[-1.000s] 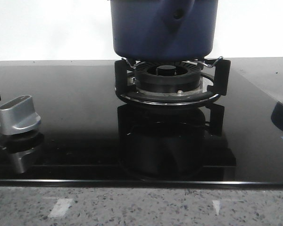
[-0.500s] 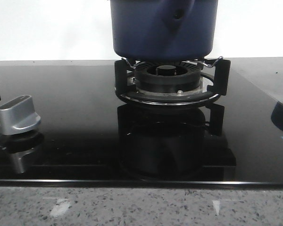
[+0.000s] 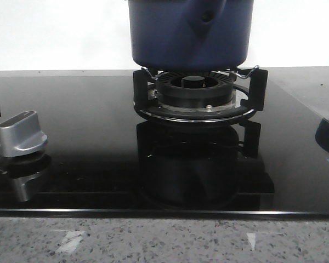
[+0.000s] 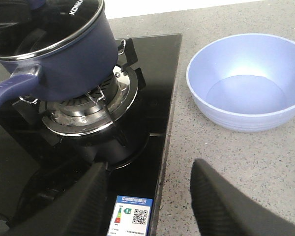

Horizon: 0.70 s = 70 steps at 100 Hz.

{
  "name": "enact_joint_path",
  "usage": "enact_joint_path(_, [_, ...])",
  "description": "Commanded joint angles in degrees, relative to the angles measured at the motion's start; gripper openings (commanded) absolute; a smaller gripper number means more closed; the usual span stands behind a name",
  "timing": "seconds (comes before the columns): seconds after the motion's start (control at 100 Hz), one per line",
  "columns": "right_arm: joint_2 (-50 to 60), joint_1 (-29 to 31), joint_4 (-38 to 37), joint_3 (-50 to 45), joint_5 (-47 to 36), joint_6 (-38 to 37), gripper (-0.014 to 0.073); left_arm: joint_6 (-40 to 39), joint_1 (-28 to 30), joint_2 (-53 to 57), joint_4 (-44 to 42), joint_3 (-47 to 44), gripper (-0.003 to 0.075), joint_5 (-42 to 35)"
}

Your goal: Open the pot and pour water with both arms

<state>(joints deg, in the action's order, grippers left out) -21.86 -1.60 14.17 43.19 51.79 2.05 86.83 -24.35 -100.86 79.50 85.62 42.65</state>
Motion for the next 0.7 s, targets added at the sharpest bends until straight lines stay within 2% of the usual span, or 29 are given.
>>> enact_joint_path(0.0, [-0.99, -0.16, 0.09, 1.87, -3.63, 0.77, 0.0351, 0.34, -0.41, 2.52, 2.59, 1.91, 0.0531, 0.06])
enact_joint_path(0.17, [-0.99, -0.16, 0.09, 1.87, -3.41, 0.77, 0.0351, 0.34, -0.41, 2.52, 2.59, 1.91, 0.046, 0.06])
enact_joint_path(0.5, [-0.99, -0.16, 0.09, 1.87, -3.41, 0.77, 0.0351, 0.34, -0.41, 2.52, 2.59, 1.91, 0.0175, 0.06])
enact_joint_path(0.6, [-0.99, -0.16, 0.09, 1.87, -3.41, 0.77, 0.0351, 0.34, -0.41, 2.52, 2.59, 1.91, 0.0135, 0.06])
enact_joint_path(0.69, [-0.99, -0.16, 0.09, 1.87, -3.41, 0.77, 0.0351, 0.34, -0.41, 2.52, 2.8, 1.91, 0.0133, 0.06])
